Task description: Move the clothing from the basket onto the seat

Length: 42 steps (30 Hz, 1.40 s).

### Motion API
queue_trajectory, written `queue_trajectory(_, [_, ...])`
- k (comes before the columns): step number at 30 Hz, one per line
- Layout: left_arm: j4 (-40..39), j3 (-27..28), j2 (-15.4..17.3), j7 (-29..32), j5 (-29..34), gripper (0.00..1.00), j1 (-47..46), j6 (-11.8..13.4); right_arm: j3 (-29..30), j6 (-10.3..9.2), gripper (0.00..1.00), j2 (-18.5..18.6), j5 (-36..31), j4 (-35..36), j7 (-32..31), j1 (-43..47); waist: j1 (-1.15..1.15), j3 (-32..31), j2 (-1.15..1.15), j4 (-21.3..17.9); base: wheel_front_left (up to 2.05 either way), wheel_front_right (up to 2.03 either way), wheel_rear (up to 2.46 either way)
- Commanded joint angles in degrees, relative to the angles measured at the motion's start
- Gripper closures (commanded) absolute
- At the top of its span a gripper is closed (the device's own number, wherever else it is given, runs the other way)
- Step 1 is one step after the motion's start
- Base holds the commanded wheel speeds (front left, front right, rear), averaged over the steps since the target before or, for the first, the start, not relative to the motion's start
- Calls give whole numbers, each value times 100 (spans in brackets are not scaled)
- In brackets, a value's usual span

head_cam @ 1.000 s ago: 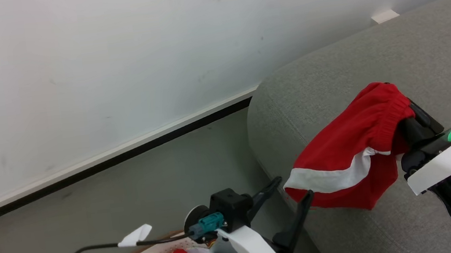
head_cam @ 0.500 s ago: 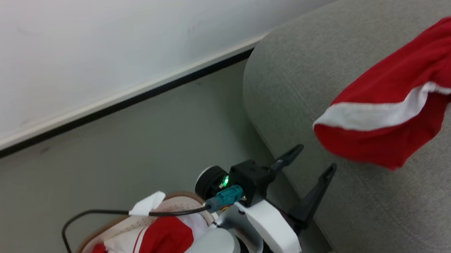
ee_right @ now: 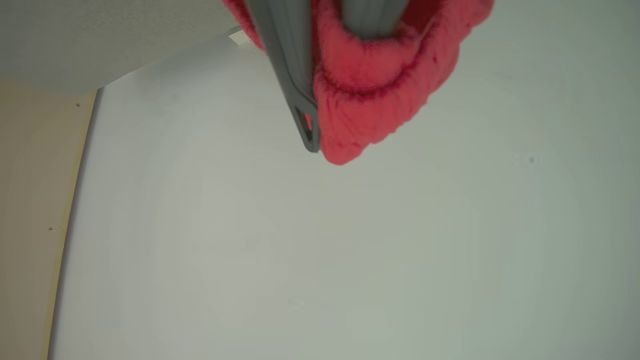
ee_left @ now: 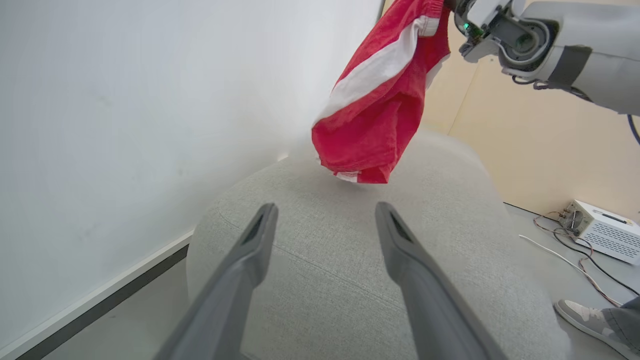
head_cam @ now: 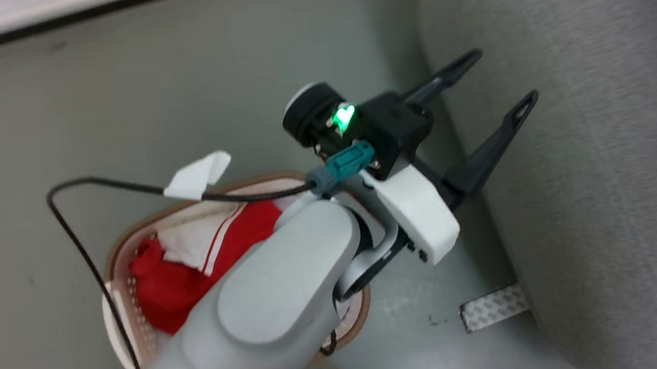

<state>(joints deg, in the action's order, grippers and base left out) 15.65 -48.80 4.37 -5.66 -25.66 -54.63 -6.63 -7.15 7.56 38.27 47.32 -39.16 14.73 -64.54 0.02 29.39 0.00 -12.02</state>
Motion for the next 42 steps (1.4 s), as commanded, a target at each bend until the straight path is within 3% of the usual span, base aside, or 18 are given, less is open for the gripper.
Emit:
queue_trajectory(1, [48,-20,-22,-75,1,0,-167,-25,146,-13,100,21,-265,-196,33,-197,-2,454,0,342,0,0,0])
queue_trajectory(6, [220,-186,-97,-248,-107,0,-463,-40,677,-13,100,-218,-1083,-943,45,-538,-2,704,0,501,0,0,0])
queue_trajectory(11, [419,-323,-132,-440,-309,0,-498,-47,1307,-14,100,-638,-1695,-1410,48,-70,-2,774,0,631,0,0,0])
queue_trajectory(12, [459,-337,-136,-481,-353,0,-457,-36,1493,-13,92,-724,-1797,-1445,49,45,-2,760,0,651,0,0,0])
queue_trajectory(13, [495,-340,-138,-521,-421,0,-398,-22,1692,-14,55,-833,-1859,-1493,50,170,-2,718,0,665,0,0,0])
queue_trajectory(14, [528,-349,-141,-549,-482,0,-359,-8,1839,-13,0,-936,-1966,-1532,49,329,-2,681,0,678,0,0,0])
queue_trajectory(19, [708,-394,-137,-668,-690,0,-136,53,2297,-13,0,-1510,-2389,-1348,50,1013,-2,412,0,667,0,0,0])
queue_trajectory(26, [853,-279,-88,-815,-955,0,279,165,2433,-13,0,-2264,-2634,-342,51,2071,-2,-221,0,526,0,0,0])
queue_trajectory(42, [517,513,514,-950,-1093,0,2086,701,1920,-14,0,-2973,-3236,1500,50,4350,-2,-1877,0,532,0,0,0])
